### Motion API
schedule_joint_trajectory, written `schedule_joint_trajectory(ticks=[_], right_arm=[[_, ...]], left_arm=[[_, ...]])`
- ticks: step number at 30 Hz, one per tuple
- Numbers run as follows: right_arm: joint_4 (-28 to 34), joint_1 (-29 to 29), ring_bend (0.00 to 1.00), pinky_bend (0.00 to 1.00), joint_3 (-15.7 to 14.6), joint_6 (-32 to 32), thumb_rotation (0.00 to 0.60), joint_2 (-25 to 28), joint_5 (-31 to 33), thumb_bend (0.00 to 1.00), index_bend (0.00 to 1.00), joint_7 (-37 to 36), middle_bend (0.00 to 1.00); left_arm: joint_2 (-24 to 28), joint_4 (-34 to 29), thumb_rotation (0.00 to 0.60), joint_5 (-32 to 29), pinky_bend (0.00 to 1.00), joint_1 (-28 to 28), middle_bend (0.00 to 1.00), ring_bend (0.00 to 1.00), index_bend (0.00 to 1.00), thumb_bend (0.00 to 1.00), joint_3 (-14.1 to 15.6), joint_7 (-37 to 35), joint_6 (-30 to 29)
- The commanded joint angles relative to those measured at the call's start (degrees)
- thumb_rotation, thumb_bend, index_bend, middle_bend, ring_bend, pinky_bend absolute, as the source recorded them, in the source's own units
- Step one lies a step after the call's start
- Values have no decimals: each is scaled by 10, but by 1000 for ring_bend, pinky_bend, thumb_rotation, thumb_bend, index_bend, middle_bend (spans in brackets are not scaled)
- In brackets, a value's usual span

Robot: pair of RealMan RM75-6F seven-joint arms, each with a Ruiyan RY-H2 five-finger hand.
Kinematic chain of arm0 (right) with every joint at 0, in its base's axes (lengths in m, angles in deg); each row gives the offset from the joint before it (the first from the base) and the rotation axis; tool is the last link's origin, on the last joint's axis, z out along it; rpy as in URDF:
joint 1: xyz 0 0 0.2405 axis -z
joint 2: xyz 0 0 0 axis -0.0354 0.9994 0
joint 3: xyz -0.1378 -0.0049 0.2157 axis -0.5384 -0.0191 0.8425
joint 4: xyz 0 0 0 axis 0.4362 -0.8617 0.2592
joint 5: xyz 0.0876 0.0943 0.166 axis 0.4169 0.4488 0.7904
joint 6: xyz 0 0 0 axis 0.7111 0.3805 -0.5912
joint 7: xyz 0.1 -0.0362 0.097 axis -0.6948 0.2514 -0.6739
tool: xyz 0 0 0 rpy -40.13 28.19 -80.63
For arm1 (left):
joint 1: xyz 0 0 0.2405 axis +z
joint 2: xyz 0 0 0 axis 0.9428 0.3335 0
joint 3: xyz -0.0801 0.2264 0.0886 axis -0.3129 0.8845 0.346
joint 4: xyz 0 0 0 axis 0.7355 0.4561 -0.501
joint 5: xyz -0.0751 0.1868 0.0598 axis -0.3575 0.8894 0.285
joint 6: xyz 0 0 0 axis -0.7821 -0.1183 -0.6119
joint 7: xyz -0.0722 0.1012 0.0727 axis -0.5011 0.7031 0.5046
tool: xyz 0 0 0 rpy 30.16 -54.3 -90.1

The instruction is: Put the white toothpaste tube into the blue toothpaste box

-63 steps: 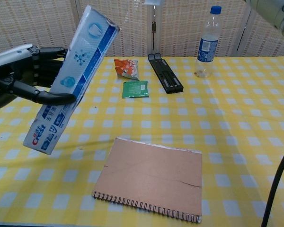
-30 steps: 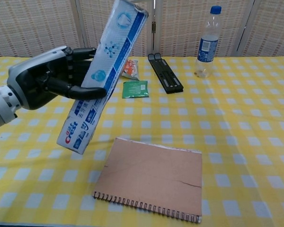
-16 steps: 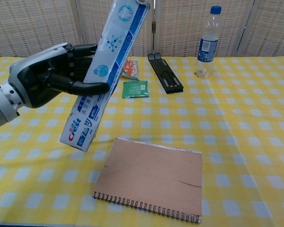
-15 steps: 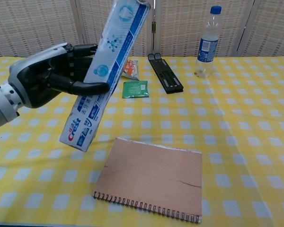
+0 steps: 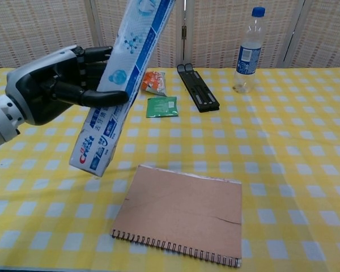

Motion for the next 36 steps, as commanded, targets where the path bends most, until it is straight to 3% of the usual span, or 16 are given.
schedule_joint_trajectory(ticks=[1,21,36], right_arm=[[-4,0,577,615,-1,12,600,-2,-10,369,680,-8,540],[-51,-31,546,590,-22,19,600,-17,-41,369,680,-68,528],[-57,-32,518,556,-23,26,600,-30,-20,369,680,-140,517]], left_arm=[[-2,2,600,0,622,1,566,588,419,212,3,-3,0],[-8,-16,600,-8,626,8,566,586,419,212,-3,10,-14],[-2,-11,600,-1,629,14,565,584,417,211,1,-16,-20]])
